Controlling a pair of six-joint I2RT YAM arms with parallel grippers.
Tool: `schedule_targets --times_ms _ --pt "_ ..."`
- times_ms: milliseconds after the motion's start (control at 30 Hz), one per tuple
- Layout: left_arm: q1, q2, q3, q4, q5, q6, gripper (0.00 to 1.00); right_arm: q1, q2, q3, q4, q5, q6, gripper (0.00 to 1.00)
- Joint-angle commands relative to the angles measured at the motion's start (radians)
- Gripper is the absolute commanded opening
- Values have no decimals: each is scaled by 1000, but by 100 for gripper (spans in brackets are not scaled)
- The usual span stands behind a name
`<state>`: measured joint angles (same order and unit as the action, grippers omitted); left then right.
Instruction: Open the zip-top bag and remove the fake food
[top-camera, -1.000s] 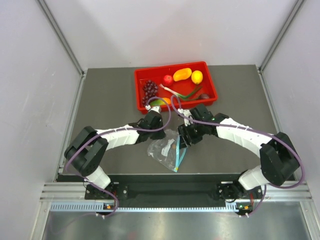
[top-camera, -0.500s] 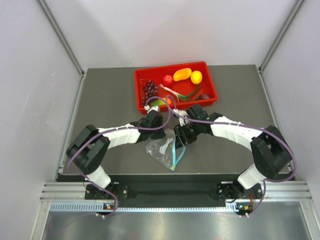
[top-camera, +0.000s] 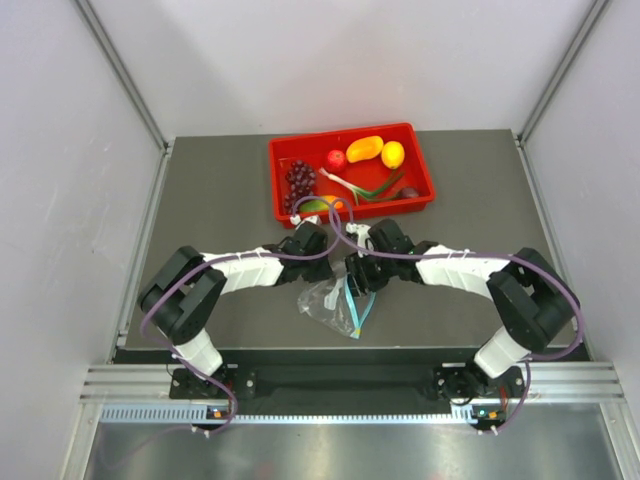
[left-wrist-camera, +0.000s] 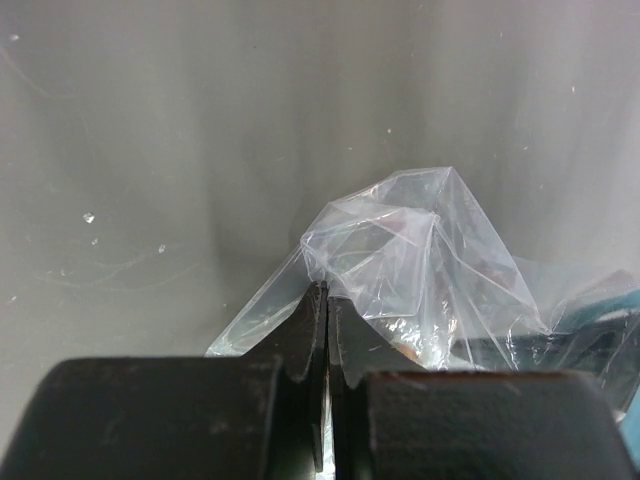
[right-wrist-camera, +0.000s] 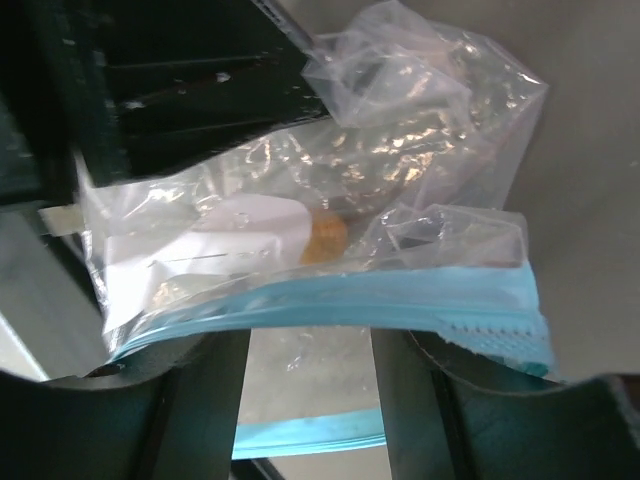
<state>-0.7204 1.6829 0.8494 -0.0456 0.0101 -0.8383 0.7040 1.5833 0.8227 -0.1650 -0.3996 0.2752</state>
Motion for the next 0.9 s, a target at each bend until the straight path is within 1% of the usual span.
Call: schedule_targets --times_ms 0,33,233,400,500,667,867 --pt "3 12 25 36 27 -10 0 28 0 -8 102 73 10 50" --pt "3 14 27 62 28 -10 0 28 1 -10 105 74 9 50" --pt "3 15 30 69 42 -7 0 48 -5 -22 150 102 5 50" --pt "4 15 33 66 41 -5 0 74 35 13 102 149 -21 47" --pt "6 12 31 64 41 -5 0 87 32 12 81 183 -33 46" --pt "6 8 30 67 41 -7 0 92 35 -10 117 217 -30 46" --pt "6 -9 16 67 39 -8 0 107 73 19 111 248 -45 45"
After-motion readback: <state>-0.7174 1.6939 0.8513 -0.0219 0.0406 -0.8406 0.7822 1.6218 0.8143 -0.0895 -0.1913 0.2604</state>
